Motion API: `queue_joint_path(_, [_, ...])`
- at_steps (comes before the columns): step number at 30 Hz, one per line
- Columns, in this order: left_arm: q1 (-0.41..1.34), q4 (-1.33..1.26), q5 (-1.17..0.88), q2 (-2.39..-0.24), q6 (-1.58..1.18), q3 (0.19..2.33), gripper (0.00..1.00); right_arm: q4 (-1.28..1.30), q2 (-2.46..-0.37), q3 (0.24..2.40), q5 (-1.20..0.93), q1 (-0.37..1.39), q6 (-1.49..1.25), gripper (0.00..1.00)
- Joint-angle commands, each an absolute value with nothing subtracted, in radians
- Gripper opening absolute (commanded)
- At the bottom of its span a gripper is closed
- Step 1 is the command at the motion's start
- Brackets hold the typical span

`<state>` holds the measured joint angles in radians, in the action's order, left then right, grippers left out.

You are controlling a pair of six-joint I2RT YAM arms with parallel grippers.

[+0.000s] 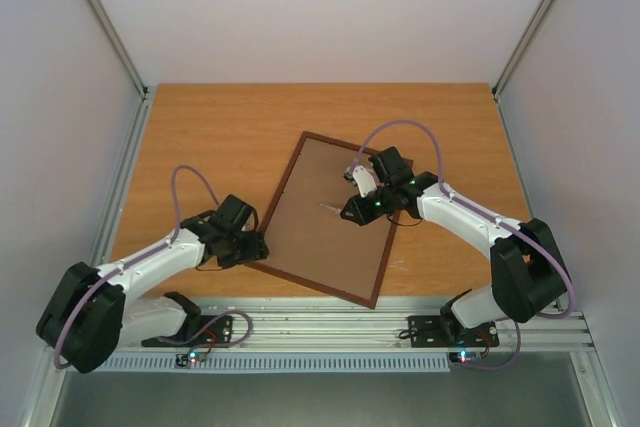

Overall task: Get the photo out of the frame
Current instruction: Move the photo frame to the center of the board.

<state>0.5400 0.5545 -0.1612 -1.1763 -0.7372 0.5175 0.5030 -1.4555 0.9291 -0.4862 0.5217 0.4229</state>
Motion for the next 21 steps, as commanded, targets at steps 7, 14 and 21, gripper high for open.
queue_joint_path(7, [0.546,0.686,-0.003,-1.232,-0.656,0.655,0.72,0.477,-1.449,0.917,-0.48,0.515,0.429,0.01])
queue_joint_path(14, [0.546,0.66,-0.003,-1.374,-0.582,0.739,0.7,0.449,-1.454,0.906,-0.5,0.517,0.428,0.01])
queue_joint_path(21, [0.552,0.64,-0.048,-1.428,-0.564,0.751,0.53,0.42,-1.465,0.9,-0.528,0.52,0.421,0.01])
